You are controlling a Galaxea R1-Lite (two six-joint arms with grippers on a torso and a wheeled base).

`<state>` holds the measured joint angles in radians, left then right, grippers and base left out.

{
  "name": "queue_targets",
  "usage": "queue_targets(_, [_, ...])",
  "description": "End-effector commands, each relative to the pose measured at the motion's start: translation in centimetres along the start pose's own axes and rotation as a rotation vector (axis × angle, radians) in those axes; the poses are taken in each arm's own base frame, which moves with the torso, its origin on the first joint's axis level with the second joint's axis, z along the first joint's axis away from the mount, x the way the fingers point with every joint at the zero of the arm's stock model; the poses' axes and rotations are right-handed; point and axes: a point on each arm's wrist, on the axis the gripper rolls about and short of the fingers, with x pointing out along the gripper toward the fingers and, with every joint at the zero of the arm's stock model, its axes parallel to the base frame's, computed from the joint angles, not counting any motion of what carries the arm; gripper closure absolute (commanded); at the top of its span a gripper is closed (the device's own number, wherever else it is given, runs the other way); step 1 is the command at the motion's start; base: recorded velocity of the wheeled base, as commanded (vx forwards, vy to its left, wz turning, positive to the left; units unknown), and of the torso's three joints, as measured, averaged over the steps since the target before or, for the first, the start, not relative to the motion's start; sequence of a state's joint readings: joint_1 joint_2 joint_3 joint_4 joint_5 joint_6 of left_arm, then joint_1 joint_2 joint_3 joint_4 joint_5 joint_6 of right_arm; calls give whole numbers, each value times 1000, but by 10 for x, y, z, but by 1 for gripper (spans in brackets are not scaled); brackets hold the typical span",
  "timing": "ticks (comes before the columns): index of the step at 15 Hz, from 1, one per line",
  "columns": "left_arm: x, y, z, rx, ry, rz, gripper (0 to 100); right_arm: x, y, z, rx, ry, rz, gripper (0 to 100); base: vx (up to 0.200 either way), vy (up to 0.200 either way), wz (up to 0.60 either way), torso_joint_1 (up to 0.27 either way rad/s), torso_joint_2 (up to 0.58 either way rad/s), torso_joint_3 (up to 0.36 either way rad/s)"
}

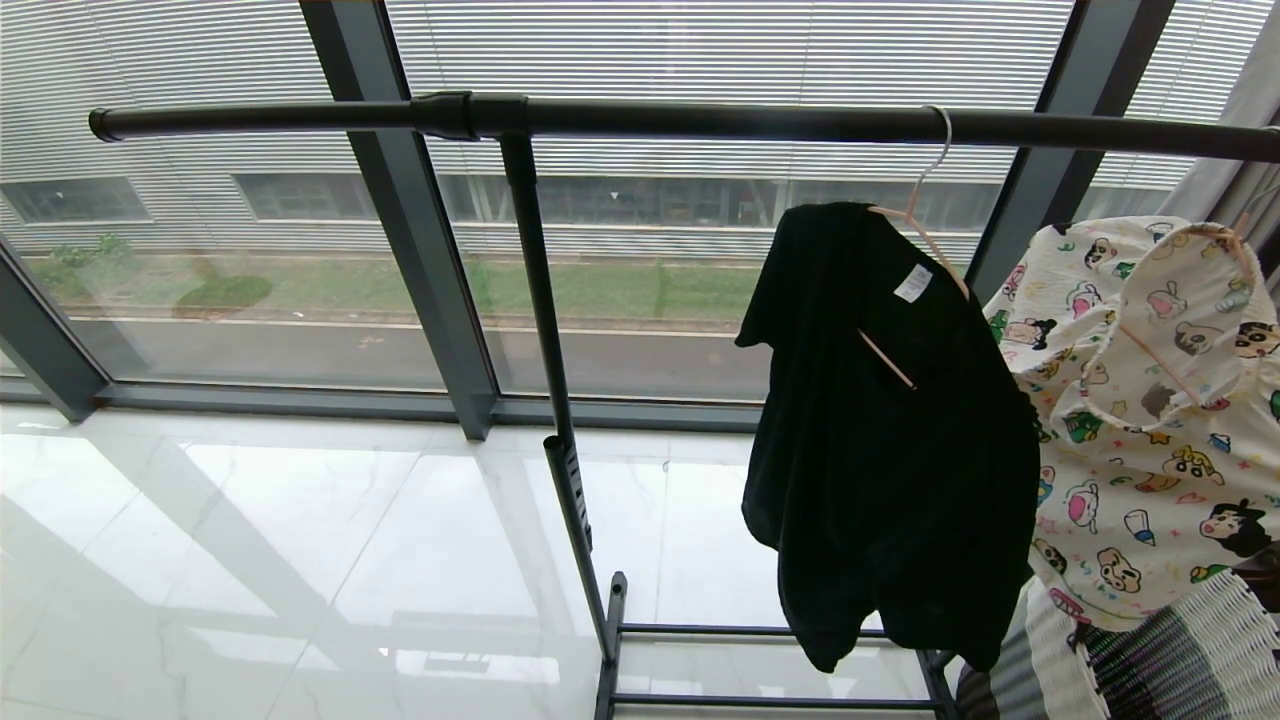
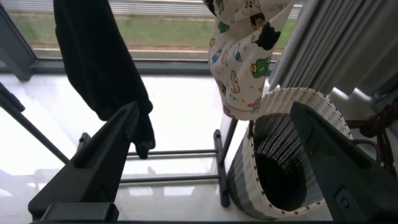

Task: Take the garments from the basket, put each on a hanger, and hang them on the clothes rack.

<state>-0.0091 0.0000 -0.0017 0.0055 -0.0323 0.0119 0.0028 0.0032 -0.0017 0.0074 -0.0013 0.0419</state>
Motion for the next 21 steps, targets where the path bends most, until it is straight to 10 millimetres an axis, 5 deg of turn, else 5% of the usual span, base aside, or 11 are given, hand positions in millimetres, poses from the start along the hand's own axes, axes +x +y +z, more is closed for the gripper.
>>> queue_targets(1, [0, 0, 0, 0, 1, 0, 0, 0, 0, 0, 1, -3, 0, 0, 0, 0, 0, 0, 0, 0])
queue_targets(21, [0, 0, 0, 0, 1, 0, 0, 0, 0, 0, 0, -4, 0, 0, 0, 0, 0, 0, 0, 0])
